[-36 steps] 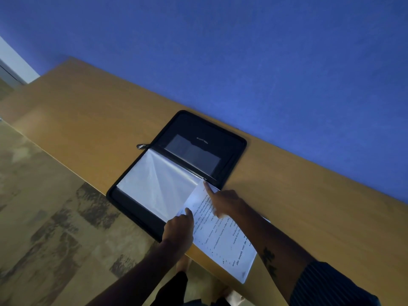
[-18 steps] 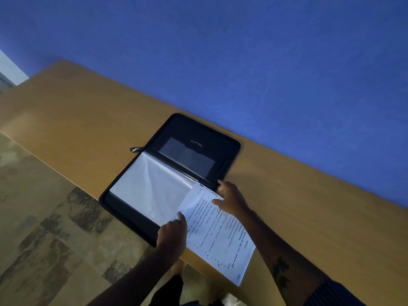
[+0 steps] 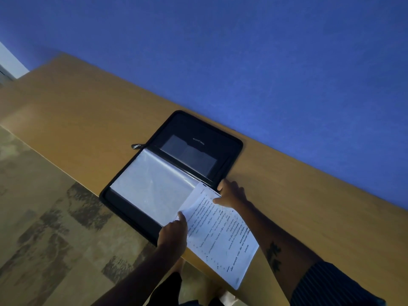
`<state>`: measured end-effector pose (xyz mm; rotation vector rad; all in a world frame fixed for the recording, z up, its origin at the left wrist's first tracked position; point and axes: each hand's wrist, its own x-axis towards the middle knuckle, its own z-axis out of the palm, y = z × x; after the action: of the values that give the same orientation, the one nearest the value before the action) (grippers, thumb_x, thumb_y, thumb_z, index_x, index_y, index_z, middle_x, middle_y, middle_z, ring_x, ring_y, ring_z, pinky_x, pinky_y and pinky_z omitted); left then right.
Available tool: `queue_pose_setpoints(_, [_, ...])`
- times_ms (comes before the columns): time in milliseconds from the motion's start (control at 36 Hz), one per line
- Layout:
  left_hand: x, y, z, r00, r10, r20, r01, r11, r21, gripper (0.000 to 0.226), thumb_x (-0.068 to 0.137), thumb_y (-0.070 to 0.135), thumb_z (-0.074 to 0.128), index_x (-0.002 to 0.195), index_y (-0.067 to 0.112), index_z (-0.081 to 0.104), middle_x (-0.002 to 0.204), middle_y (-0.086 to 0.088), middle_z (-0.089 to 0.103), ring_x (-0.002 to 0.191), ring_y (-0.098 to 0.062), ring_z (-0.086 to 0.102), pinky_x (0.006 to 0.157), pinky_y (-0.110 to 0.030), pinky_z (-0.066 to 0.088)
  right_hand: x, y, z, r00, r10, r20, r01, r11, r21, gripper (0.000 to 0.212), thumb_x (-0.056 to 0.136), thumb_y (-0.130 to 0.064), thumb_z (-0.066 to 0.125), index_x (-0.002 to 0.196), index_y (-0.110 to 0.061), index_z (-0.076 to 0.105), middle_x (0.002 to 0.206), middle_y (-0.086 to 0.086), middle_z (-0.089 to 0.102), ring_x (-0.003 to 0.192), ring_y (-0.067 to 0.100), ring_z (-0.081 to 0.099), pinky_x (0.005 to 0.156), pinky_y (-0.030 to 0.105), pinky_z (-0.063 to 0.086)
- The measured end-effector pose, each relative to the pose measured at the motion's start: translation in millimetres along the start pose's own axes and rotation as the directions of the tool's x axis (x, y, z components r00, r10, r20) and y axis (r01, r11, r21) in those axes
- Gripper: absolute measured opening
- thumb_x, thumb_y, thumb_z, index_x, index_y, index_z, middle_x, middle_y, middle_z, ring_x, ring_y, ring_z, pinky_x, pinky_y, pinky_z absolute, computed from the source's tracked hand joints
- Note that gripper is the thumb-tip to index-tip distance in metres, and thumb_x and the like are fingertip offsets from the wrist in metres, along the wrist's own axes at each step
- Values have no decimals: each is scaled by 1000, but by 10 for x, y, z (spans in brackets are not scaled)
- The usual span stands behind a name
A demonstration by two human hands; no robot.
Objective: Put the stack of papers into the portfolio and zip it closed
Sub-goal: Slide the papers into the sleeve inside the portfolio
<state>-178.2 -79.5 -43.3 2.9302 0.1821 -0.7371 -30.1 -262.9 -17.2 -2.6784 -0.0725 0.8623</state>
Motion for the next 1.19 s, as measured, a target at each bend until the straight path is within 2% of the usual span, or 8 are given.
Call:
queue_pose_setpoints(222, [9,-6,16,1000,2,-10,-2,999,-32,88,95,28,69,159,7,13,108,1,69,81,-15,71,69,-25,56,-12,-56,0,1000,-5,23,8,994,-108,45,97,-42,73,132,-16,66,138,8,67,138,27,51,113,45,42])
queue_pose_setpoints(361, [9,-15,9,1000,2,-15,-3,997,-74,87,95,26,70,159,6,14,105,2,68,68,-10,58,60,-20,48,-59,21,-79,998,31,55,-27,997,-77,58,98,-66,60,126,-17,71,132,4,72,132,27,59,115,47,41])
queue_pose_setpoints(556, [38,-27,56,1000,20,-2,-20,998,-64,90,94,24,72,159,4,12,105,1,68,77,-13,68,68,-24,58,-174,390,-201,968,154,201,-196,958,211,83,93,-73,63,153,-16,56,153,10,61,142,32,57,118,46,46])
queue_pose_setpoints(722, [57,-46,86,1000,15,17,-14,996,-93,91,93,20,72,159,4,12,91,4,63,65,-10,56,64,-23,56,-412,992,-252,939,173,297,-289,865,411,69,94,-73,62,107,-7,77,106,10,80,87,23,70,81,37,51])
queue_pose_setpoints(861, [86,-74,147,999,29,15,-27,996,-88,92,93,21,72,159,4,11,93,3,65,73,-13,68,68,-24,61,-698,1411,-26,940,159,301,-326,678,659,70,91,-68,65,116,-4,76,117,12,78,111,26,72,108,48,54])
queue_pose_setpoints(1028, [96,-82,156,999,21,39,-15,990,-140,96,92,25,74,160,8,10,81,9,56,61,-9,60,60,-19,59,-1064,1694,459,954,33,299,-298,226,927,70,103,-70,47,128,-12,77,131,20,76,123,41,72,110,58,54])
queue_pose_setpoints(1111, [63,-83,132,999,12,42,-4,984,-178,97,91,23,73,161,8,8,77,11,54,58,-8,57,52,-14,49,-1259,1706,768,958,-1,286,-283,147,948,63,106,-70,40,136,-24,72,139,17,72,129,41,69,114,63,48])
queue_pose_setpoints(1194, [53,-94,129,999,14,35,-8,987,-162,97,90,20,73,160,7,7,81,10,58,59,-8,57,48,-14,43,-1448,1596,973,967,55,248,-253,154,955,56,98,-72,56,135,-33,71,138,11,74,126,35,72,99,52,59])
